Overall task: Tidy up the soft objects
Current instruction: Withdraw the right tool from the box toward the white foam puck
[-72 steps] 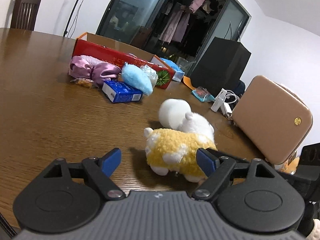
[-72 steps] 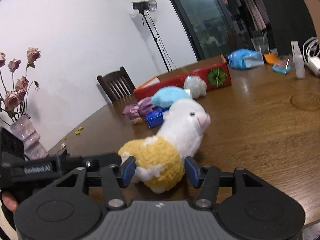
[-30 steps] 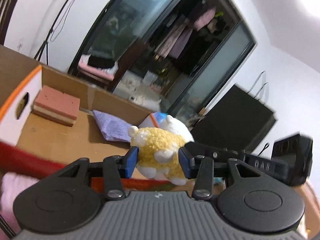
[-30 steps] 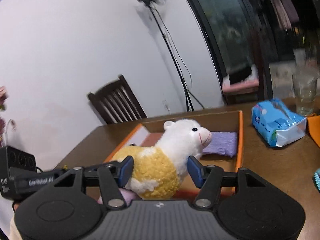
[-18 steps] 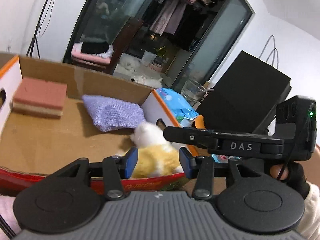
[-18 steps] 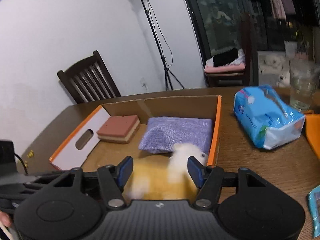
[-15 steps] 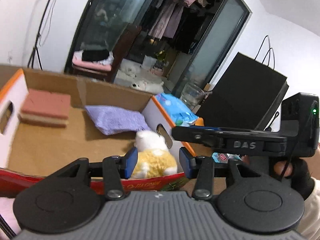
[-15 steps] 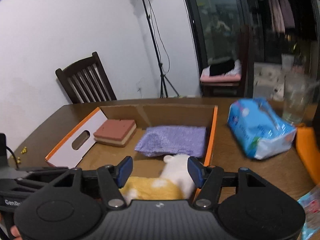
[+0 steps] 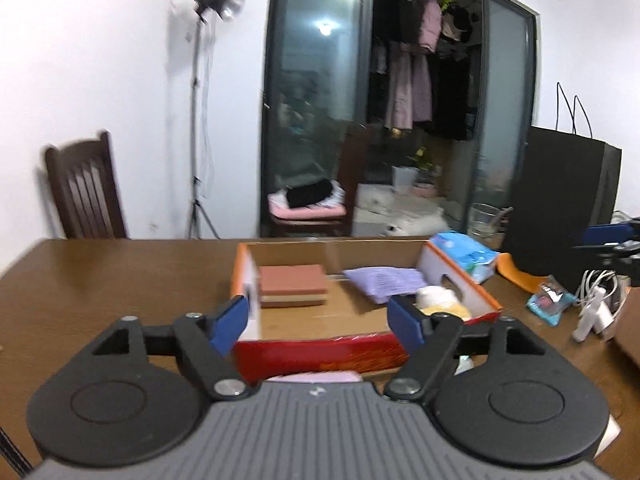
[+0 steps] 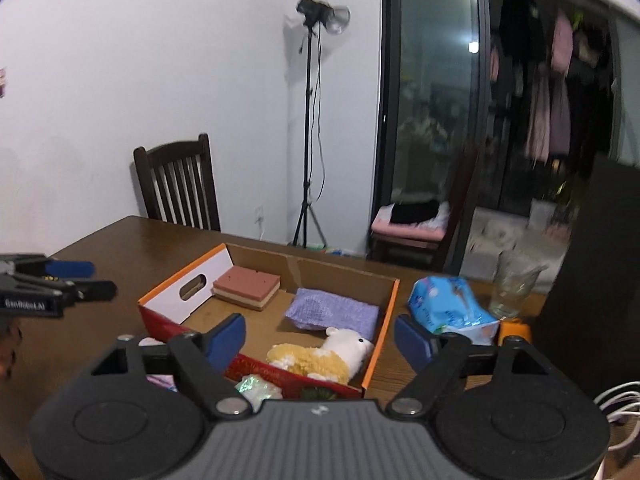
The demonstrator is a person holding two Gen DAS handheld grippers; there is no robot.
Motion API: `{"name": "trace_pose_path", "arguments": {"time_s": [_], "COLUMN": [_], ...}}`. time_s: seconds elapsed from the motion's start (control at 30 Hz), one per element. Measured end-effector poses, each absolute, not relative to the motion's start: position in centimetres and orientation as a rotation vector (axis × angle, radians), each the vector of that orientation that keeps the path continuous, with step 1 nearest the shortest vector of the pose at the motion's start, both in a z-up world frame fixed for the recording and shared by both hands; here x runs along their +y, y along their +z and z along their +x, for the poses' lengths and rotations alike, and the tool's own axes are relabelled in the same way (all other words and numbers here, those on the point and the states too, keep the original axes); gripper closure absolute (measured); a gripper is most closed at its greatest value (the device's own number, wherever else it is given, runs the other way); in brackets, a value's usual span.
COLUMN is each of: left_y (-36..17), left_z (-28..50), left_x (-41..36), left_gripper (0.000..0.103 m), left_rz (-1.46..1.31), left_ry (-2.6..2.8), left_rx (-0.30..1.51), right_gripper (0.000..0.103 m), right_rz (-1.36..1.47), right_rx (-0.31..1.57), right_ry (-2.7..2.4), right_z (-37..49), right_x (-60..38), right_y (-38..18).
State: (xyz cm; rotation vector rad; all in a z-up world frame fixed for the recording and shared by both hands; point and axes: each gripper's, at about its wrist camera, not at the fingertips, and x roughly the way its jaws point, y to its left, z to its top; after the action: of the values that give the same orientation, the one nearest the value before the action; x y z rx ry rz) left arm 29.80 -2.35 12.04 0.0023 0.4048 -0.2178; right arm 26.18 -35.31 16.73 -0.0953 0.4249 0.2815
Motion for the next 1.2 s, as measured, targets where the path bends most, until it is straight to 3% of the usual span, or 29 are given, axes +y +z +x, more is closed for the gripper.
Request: {"name": "trace_pose_path", "arguments": {"time_s": [0.3, 0.67, 1.2], "left_y": [9.1, 3.5, 1.5], "left_z": [18.7, 6.3, 8.0], "left_x": [-1.7, -2.1, -2.6], "left_gripper": [0.009, 0.006, 0.004], "left_rz": [0.046, 0.020, 0.014], "left_ry": [-0.205, -0.210, -0.234], "left_rx": [0.296, 0.312, 0.390], "right_gripper": [0.020, 0.019, 0.019], "right_rz": [-0.087, 0.009, 0.051], "right_rx": [0.304, 0.285, 0.367], "right_ry": [0.266, 0.277, 0.084], "right_z": [15.4, 1.1, 1.7], "right_x": [-33.3, -30.0, -33.5], "right_y": [12.8, 5.3, 2.3]}}
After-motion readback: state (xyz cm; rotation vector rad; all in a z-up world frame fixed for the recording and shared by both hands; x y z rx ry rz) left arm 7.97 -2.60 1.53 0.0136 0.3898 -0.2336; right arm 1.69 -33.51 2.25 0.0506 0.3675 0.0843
